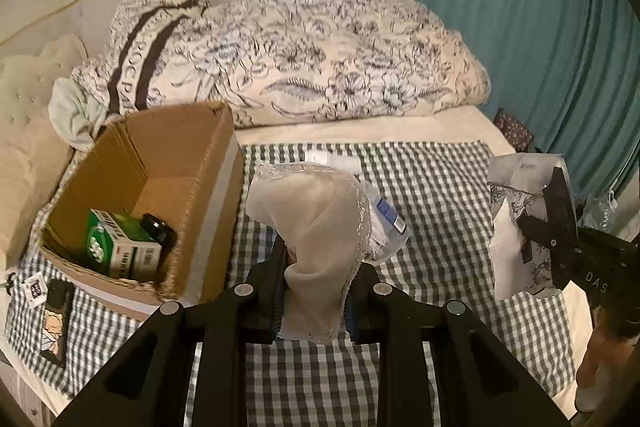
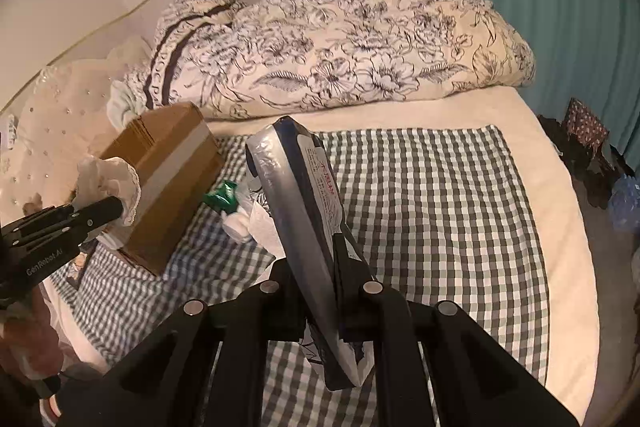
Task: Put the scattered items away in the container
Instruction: 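Lift the white cloth and white packet and carry them toward the cardboard box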
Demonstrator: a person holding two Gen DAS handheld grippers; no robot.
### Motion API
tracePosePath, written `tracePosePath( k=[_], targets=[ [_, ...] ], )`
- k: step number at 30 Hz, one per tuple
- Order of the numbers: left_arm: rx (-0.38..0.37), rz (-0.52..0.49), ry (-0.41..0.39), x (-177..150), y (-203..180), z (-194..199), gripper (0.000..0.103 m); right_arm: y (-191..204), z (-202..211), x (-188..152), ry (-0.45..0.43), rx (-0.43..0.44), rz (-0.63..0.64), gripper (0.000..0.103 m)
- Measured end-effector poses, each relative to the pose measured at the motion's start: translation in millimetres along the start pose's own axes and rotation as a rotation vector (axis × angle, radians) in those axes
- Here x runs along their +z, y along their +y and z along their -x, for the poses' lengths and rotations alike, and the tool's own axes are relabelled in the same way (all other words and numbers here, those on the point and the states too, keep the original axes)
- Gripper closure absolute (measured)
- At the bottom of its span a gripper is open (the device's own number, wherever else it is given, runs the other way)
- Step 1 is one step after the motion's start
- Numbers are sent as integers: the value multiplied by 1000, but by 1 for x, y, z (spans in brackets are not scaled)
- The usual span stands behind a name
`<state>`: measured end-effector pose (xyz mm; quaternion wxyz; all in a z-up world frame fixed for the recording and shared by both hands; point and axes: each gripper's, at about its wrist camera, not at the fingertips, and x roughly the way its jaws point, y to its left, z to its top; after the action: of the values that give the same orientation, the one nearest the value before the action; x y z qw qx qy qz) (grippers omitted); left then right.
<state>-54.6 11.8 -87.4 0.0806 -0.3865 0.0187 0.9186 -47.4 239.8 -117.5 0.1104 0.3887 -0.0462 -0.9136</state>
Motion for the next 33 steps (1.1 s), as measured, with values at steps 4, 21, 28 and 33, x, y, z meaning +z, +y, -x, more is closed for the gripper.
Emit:
tracePosePath(
  k=[4,21,28,33],
  targets=[
    [10,14,-40,2,6,24,79,7,19,4,-25,4,6,93],
    [38,54,-157,-1,49,103,79,62,82,12,-121,34,37,93],
    [63,88,-201,-7,82,135,79,95,98,9,-144,49,59,93],
    [74,112,-226,-11,104,154,79,122,108,12,-155,61,98,93]
  ],
)
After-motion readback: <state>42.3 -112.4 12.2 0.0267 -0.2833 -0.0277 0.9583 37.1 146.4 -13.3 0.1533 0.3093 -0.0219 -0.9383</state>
